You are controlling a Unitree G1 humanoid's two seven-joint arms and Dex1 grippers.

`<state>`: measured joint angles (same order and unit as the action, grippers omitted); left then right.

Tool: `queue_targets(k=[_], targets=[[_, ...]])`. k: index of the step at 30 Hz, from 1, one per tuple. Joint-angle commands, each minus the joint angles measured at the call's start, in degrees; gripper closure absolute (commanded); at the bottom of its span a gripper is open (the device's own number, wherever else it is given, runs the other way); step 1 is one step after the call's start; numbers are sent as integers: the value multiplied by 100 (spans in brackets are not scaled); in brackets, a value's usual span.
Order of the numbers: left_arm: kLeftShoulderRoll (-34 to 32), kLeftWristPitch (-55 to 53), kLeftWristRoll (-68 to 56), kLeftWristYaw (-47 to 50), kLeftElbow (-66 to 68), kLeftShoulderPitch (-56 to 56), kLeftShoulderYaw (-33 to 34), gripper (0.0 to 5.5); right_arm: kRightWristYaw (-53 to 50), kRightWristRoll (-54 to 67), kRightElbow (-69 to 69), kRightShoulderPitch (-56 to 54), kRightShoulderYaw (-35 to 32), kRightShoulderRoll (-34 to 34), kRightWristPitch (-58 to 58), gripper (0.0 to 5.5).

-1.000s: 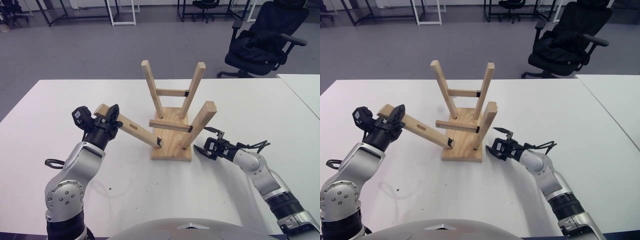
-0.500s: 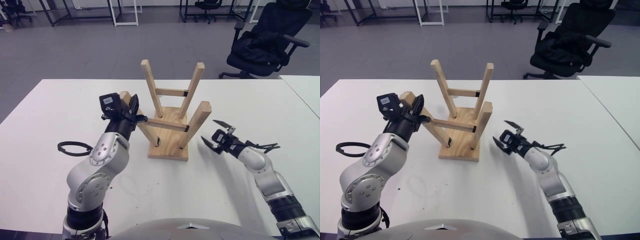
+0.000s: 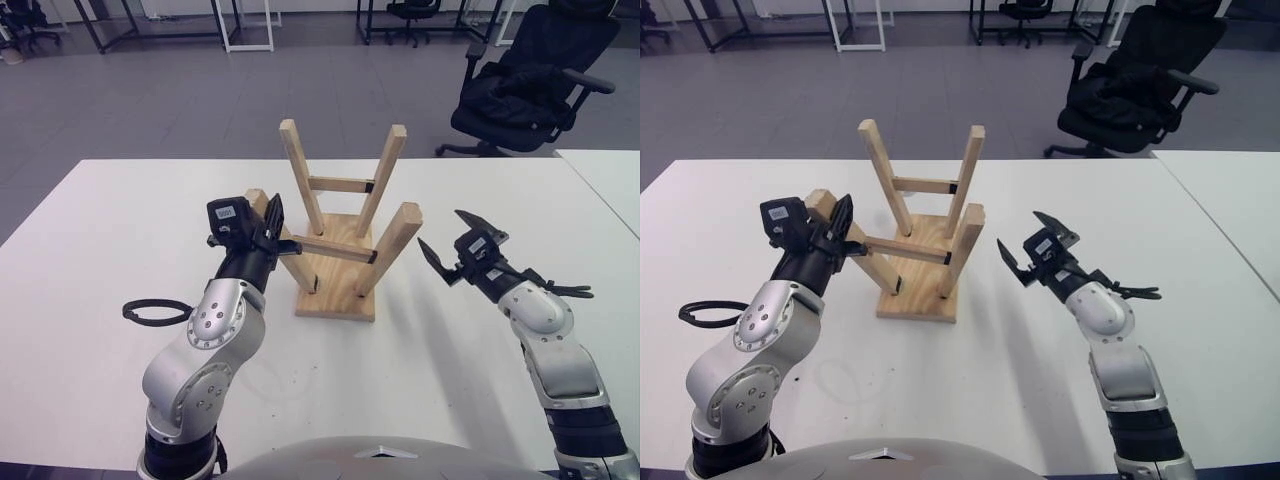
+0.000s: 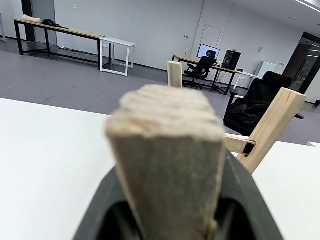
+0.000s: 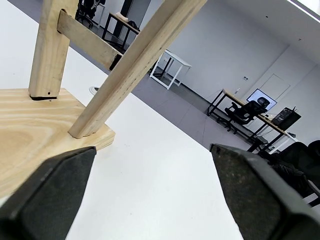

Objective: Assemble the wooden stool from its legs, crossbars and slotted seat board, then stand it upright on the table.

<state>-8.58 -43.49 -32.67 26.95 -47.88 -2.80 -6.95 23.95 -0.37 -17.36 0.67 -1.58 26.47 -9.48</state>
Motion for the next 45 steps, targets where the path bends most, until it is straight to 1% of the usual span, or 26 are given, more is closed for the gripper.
queue_targets(k=[1, 2, 4, 6, 7, 9, 11, 12, 14, 17, 19, 21, 23, 28, 31, 34, 37, 40, 43, 45], targets=[[55, -417, 285, -10, 242, 214, 8, 448, 66, 384, -527, -165, -221, -41, -325, 127], [89, -426, 321, -33, 273, 167, 12, 448, 43, 751, -830, -242, -340, -169, -552, 127], [191, -422, 426, -46, 320, 97, 15, 448, -375, 2267, -1691, -562, -686, -713, -1470, 127], [254, -440, 485, -59, 314, 67, 44, 448, -863, 3433, -2369, -774, -905, -994, -2135, 127], [269, -457, 502, -56, 284, 78, 58, 448, -1155, 3905, -2565, -919, -1011, -1050, -2377, 127], [338, -507, 577, -68, 230, 114, 48, 448, -2143, 5136, -2752, -1509, -1289, -1231, -2742, 127], [411, -545, 665, -89, 257, 48, 28, 448, -2883, 5708, -2926, -2100, -1105, -1339, -3060, 127], [448, -547, 704, -91, 288, -22, 25, 448, -3052, 5581, -2995, -2339, -765, -1258, -3356, 127], [684, -400, 798, -134, 540, -247, -47, 448, -3061, 4539, -2990, -2925, 599, -649, -4021, 127], [996, -128, 992, -212, 1103, -670, -121, 448, -2980, 3051, -2707, -3419, 2203, -12, -4326, 127], [1110, 6, 1166, -264, 1313, -742, -171, 448, -2868, 2212, -2508, -3885, 2957, 274, -4421, 127], [1180, 72, 1308, -315, 1372, -704, -169, 448, -2636, 1493, -2160, -4304, 3499, 445, -4350, 127], [1200, 70, 1425, -399, 1371, -698, -169, 448, -2453, 906, -1833, -4462, 3902, 548, -4341, 127], [1196, -45, 1639, -559, 1215, -561, -242, 448, -1963, 125, -1625, -4275, 4326, 727, -4538, 127], [1181, -109, 1744, -604, 1108, -557, -268, 448, -1709, -30, -1501, -3885, 4519, 609, -4626, 127], [1201, -185, 1773, -642, 1015, -630, -314, 448, -1520, -490, -1044, -3518, 5061, 581, -4433, 127], [1205, -202, 1820, -733, 1008, -748, -406, 448, -1244, -704, -774, -3209, 5286, 406, -4346, 127], [1233, -141, 1848, -909, 1135, -937, -664, 447, -1075, -862, -672, -3106, 5275, 190, -4183, 127], [1246, 4, 1887, -1178, 1385, -1220, -951, 447, -1035, -1081, -546, -3105, 5095, -55, -3874, 127], [1256, 52, 1939, -1231, 1468, -1273, -934, 447, -1024, -1224, -543, -3047, 4940, -100, -3715, 127]])
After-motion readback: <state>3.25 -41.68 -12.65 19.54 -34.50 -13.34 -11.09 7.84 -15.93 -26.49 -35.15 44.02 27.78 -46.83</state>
